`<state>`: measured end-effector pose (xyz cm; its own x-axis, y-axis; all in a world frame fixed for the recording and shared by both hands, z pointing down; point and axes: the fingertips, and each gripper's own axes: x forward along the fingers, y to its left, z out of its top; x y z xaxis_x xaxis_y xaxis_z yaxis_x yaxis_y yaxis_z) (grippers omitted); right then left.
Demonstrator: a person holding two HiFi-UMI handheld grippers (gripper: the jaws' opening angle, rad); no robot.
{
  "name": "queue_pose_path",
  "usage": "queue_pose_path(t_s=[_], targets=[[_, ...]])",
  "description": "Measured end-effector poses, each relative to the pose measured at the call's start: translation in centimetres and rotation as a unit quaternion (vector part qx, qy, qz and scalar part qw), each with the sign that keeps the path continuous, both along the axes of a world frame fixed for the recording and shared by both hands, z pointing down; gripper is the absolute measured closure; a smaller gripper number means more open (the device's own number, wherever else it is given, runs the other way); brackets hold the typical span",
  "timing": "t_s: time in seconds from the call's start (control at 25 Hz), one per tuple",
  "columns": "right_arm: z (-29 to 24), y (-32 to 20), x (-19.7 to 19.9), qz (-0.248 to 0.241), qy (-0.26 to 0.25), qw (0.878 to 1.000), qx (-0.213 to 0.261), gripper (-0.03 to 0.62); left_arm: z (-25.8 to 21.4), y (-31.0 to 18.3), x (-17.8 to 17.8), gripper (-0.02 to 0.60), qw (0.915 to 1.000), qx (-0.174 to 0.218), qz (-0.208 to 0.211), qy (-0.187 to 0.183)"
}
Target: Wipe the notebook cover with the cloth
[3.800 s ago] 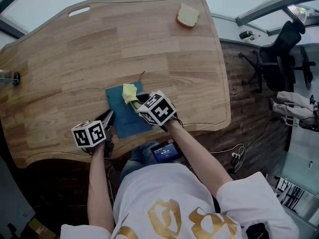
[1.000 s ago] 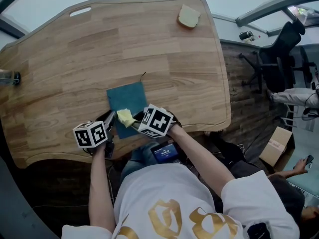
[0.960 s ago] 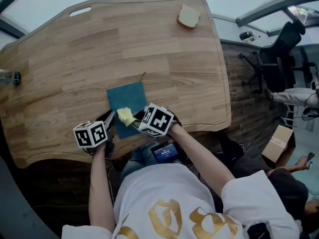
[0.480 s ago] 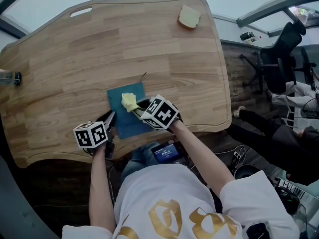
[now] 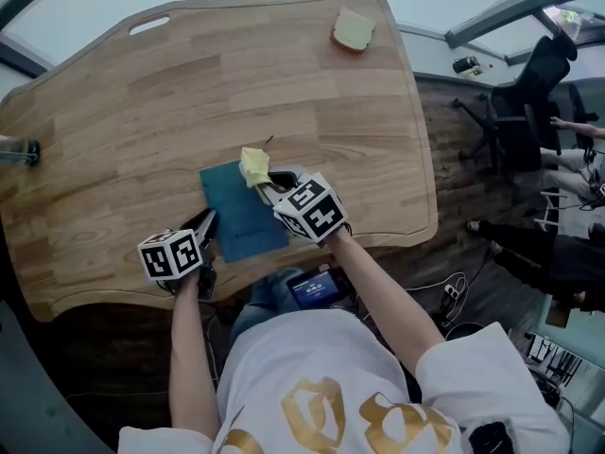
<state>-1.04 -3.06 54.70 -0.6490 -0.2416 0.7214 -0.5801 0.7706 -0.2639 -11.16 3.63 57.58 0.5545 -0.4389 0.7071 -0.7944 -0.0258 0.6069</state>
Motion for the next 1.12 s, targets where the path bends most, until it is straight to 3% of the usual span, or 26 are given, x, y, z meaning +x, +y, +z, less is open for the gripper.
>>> queue_pose_path(t_s=[0.24,0.4,0.52,0.8,1.12], targets=[[-2.9,-0.1,2.9,0.056,-0.002,0.997,0.052,0.554,-1.0,-0.2,-0.1,0.534,0.9994,0.031,-0.017,-0.002],[-6.7,0.2,3.9,0.096,-0.025,0.991,0.094,0.554,-4.3,-0.4,0.4,0.540,0.9955,0.092,-0.005,-0.020],[-10.1,0.8,4.1,0.114,-0.059,0.983,0.135,0.554,-7.2,-0.9,0.4,0.554,0.9880,0.147,-0.001,-0.047],[-15.1,3.1,4.8,0.154,-0.074,0.963,0.209,0.554,-14.7,-1.5,-1.5,0.555,0.9530,0.276,-0.026,-0.122],[-18.0,4.7,4.2,0.184,-0.084,0.948,0.245,0.554,-21.6,-0.9,-3.2,0.555,0.9007,0.390,-0.052,-0.185]])
